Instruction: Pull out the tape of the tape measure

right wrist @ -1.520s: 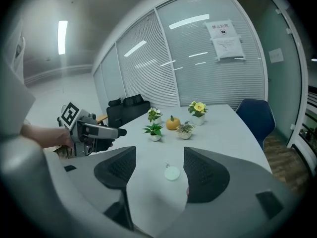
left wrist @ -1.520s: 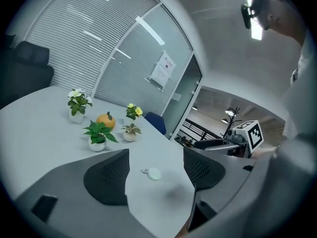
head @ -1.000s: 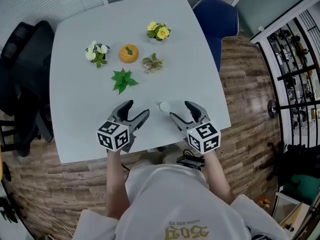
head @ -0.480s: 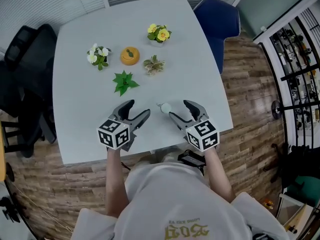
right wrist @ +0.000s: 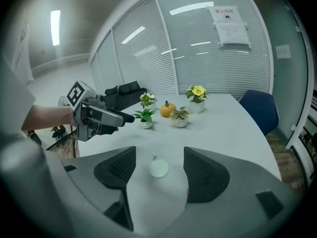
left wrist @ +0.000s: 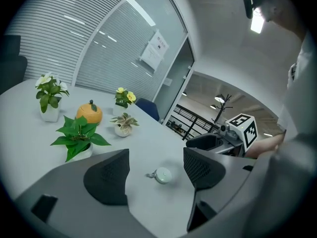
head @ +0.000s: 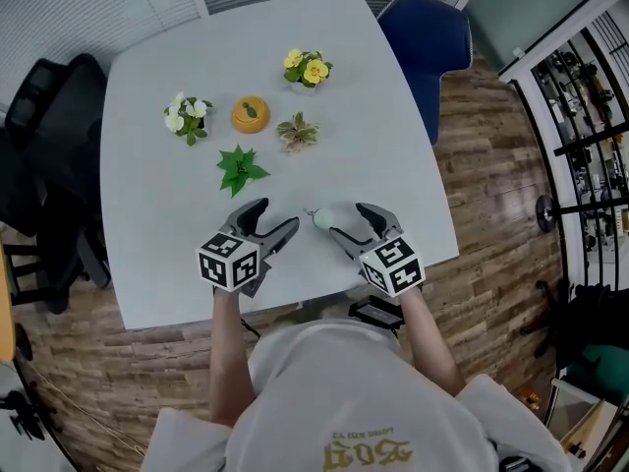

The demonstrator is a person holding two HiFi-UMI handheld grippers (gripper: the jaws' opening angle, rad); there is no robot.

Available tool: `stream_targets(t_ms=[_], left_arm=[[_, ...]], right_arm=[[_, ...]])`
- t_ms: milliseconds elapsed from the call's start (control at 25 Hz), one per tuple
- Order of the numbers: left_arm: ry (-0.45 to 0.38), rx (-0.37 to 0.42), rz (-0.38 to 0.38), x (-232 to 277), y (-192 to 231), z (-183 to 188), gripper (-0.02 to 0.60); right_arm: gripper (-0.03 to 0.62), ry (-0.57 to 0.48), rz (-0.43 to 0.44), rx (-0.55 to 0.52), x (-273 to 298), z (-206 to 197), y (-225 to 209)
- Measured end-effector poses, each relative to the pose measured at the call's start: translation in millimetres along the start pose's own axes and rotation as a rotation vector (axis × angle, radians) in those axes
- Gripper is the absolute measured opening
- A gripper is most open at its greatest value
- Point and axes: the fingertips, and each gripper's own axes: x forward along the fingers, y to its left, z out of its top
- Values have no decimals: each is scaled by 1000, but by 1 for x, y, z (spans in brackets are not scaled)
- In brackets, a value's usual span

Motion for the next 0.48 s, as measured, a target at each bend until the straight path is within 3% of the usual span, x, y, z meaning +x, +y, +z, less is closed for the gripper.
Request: stream_targets(t_ms=[480], left_arm=[[83, -32, -14, 25, 16, -26, 321]], right_arm=[[301, 138, 61, -153, 43, -31, 5]])
